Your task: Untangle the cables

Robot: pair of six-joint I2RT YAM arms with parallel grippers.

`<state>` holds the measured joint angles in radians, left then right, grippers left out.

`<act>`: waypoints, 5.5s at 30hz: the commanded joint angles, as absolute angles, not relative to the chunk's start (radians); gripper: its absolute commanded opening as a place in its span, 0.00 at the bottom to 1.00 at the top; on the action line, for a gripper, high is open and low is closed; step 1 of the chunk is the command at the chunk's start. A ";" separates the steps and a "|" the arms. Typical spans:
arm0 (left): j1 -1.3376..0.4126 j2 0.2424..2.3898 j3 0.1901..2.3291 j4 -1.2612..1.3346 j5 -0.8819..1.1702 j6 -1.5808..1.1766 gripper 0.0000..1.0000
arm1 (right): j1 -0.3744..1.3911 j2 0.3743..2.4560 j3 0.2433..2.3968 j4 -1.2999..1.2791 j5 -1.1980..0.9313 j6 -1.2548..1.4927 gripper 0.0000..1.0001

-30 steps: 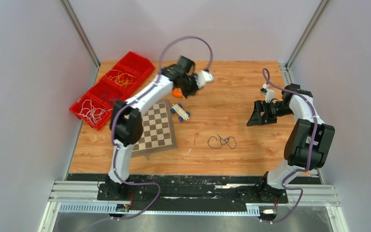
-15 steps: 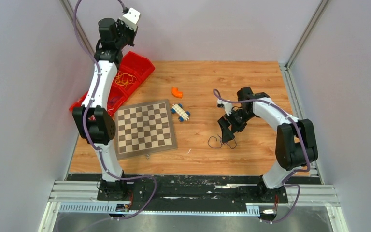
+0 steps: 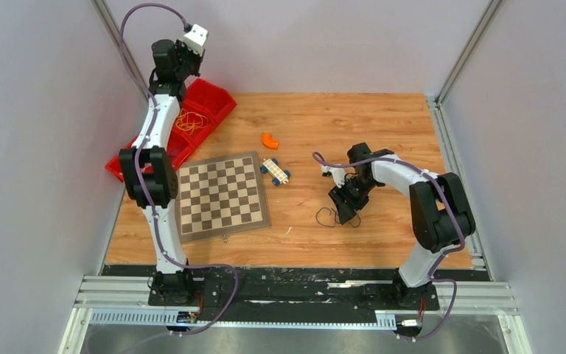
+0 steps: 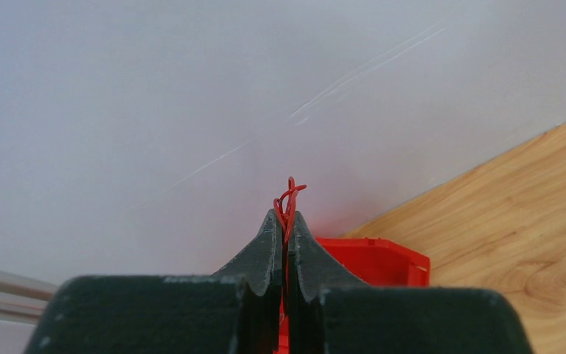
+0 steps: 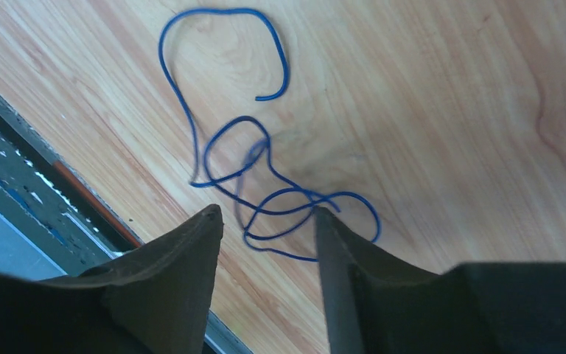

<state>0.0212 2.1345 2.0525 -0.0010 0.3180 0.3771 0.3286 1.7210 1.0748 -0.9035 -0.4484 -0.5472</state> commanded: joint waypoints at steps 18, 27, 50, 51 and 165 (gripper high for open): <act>0.057 2.386 2.134 0.187 0.341 0.269 0.00 | 0.330 1.705 1.057 -0.886 -0.440 -0.533 0.00; 0.087 2.423 2.152 -0.002 0.342 0.285 0.05 | 0.330 1.731 1.096 -0.899 -0.459 -0.531 0.00; 0.101 2.292 2.234 -0.170 0.389 0.307 0.93 | 0.331 1.687 1.152 -0.912 -0.531 -0.492 0.00; 0.101 2.276 2.232 -0.177 0.402 0.299 0.98 | 0.331 1.680 1.158 -0.914 -0.535 -0.488 0.00; 0.322 2.056 2.258 -0.975 0.160 0.479 0.99 | 0.317 1.424 1.360 -0.827 -0.844 -0.228 1.00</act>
